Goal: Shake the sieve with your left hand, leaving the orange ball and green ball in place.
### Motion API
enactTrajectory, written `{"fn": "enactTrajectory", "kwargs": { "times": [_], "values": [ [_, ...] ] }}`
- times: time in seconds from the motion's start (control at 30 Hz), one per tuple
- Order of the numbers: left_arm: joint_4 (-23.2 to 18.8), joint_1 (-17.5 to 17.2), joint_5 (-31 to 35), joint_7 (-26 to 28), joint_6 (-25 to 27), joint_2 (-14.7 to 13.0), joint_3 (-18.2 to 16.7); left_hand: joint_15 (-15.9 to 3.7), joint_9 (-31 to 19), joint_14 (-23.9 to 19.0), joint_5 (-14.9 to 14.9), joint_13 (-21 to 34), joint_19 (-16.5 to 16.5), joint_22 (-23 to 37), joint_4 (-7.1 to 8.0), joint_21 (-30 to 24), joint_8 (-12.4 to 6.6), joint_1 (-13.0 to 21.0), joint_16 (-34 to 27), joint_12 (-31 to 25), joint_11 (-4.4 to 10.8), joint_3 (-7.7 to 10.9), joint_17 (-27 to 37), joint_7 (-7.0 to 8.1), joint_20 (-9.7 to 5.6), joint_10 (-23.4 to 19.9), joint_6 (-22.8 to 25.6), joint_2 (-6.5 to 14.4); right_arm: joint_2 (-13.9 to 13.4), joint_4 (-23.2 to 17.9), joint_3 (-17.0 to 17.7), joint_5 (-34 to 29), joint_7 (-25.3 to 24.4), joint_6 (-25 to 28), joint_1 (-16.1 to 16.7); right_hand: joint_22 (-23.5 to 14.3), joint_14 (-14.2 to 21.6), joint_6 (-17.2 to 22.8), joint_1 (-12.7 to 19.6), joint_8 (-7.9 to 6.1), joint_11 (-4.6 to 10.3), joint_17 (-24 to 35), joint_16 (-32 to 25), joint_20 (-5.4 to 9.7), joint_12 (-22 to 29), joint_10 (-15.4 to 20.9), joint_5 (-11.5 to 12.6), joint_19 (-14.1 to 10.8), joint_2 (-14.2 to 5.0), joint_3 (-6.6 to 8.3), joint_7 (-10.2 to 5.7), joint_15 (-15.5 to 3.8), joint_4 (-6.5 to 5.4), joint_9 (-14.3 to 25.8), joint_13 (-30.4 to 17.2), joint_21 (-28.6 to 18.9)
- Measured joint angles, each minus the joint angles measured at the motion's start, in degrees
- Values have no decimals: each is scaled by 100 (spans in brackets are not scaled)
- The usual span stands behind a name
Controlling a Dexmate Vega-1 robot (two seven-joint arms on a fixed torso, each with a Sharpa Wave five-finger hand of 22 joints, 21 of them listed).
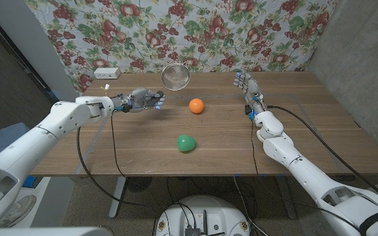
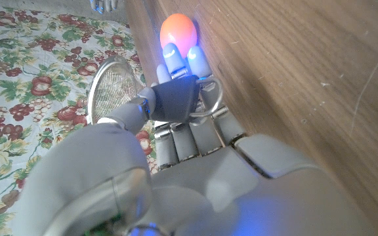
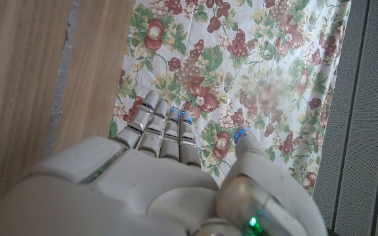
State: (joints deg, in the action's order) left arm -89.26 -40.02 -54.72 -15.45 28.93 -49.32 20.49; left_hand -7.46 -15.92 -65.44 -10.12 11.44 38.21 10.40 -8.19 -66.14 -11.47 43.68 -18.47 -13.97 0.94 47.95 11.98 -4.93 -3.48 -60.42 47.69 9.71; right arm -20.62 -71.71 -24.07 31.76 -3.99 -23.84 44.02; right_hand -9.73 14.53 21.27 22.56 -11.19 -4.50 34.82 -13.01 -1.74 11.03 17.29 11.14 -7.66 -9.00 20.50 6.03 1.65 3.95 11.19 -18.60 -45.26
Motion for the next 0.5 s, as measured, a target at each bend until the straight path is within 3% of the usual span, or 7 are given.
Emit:
{"fn": "enactTrajectory", "kwargs": {
  "times": [0.5],
  "values": [
    [-72, 47, -116, 181, 297, -22, -5, 19, 1, -22, 22, 0, 0, 0, -22, 0, 11, 0, 0, 6, -3, 22, 0, 0, 0, -16, 1, 0, 5, 85, -6, 24, 63, -11, -53, 0, 0, -32, 68, 0, 0, -5, 0, 0, 22, 0, 0, 0, -68, 0, 32, 0, 0, 1, 26, 44]
  ]
}}
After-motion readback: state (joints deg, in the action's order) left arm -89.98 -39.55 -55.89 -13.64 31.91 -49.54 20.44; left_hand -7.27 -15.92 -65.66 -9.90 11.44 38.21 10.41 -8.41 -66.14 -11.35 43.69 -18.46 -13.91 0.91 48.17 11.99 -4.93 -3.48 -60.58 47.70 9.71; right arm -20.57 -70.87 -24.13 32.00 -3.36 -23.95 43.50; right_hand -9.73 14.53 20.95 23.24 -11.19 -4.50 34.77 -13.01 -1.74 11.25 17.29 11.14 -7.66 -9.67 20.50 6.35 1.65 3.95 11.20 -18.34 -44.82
